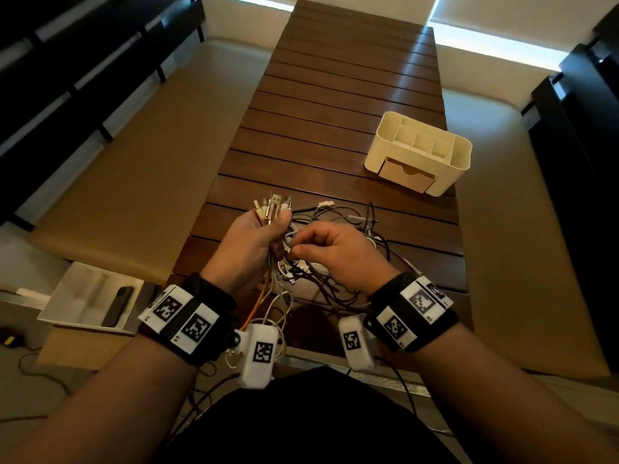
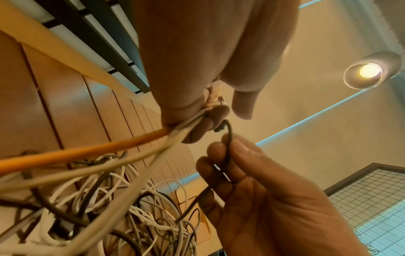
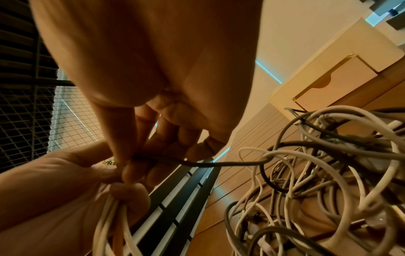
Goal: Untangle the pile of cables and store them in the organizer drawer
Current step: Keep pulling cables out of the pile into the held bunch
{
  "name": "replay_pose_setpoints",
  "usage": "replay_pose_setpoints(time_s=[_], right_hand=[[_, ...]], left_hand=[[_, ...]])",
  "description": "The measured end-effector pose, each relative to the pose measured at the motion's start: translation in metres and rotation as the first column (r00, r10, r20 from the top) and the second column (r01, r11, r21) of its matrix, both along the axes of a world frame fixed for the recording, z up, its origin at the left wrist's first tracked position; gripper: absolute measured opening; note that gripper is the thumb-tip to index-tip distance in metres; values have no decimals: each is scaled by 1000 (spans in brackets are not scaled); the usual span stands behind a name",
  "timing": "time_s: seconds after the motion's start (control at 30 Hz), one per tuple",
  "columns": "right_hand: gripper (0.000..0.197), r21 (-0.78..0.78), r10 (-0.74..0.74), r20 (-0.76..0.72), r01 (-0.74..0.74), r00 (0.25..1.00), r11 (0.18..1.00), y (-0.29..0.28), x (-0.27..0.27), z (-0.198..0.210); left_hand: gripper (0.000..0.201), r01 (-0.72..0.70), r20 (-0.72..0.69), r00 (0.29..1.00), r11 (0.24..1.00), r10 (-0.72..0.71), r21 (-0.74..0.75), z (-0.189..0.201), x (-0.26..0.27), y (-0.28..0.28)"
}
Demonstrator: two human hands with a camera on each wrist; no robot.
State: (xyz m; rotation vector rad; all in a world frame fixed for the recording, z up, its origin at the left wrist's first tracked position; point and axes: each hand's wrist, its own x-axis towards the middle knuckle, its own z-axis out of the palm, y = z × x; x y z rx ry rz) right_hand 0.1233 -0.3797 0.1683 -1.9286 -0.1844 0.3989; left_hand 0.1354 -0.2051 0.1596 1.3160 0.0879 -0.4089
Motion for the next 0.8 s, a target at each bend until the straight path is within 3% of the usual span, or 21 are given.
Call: replay_pose_setpoints(time_s=[0.1,0.23,0.37,0.47,0.63,0.7,0.8], right_hand=[[10,-25,28,6,-28,1000,999,0,-1,0],[11,-14,28,11,-28,1000,1000,-2,-1,1],[15,81,-159,-7,159,987,984,-6,3,5],[27,139,-248,-47,252,968,958,-9,9,7],[7,69,-210,40,207,977,976,-9,11,10],[6,90,-227,62,221,972,971,-8,11,10],[10,151,-235,69,222,970,963,-6,10,13]], left_hand=[[10,28,10,1000,1000,-28,-13,-1,-2,-1],[9,50,25,998,999,-50,23,-1,-5,0],[15,54,24,998,998,-55,14,-4,-5,2],[8,94,49,994,995,-95,16,-4,-6,0],[4,134,76,988,990,-137,53,-2,-6,-4],[14,154,80,984,987,-157,35,-1,-7,-4],[13,173,103,979,984,-177,44,0,-9,-5]])
